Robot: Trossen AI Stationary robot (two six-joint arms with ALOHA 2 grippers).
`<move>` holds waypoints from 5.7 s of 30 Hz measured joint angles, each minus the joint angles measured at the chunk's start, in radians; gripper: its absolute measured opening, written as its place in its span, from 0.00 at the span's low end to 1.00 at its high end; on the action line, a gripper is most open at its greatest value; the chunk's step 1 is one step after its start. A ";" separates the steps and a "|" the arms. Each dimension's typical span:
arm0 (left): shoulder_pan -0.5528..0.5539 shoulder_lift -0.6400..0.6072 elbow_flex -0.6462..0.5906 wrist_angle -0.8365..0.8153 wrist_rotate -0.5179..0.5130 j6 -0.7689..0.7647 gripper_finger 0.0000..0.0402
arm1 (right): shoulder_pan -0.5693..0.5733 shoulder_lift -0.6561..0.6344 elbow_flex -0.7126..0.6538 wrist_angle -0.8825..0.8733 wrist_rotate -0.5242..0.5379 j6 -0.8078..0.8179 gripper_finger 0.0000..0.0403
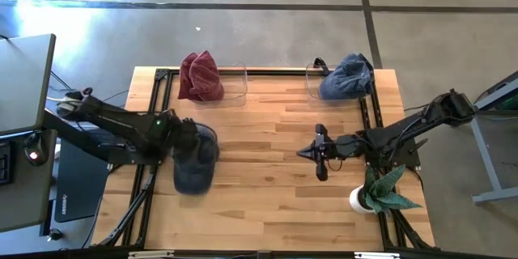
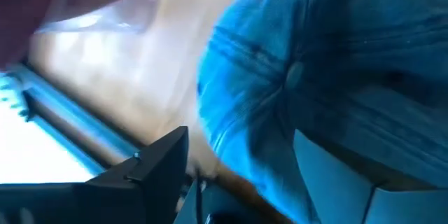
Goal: Pick & Place hat
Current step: Put the blue cap into the right transparent bin
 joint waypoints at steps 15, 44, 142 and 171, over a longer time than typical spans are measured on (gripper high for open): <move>0.255 0.118 -0.105 0.228 0.245 0.351 0.61 | 0.000 0.000 0.000 0.006 -0.019 0.000 0.00; 0.053 0.390 0.069 1.174 0.037 0.681 0.02 | 0.001 0.000 0.001 0.021 -0.153 -0.025 0.00; -0.074 0.735 0.323 0.842 -0.396 0.394 0.54 | 0.104 0.349 0.365 -0.481 0.153 0.139 0.12; -0.094 0.726 0.235 1.360 -0.048 0.577 0.54 | 0.126 0.571 0.365 -0.130 0.313 -0.519 0.03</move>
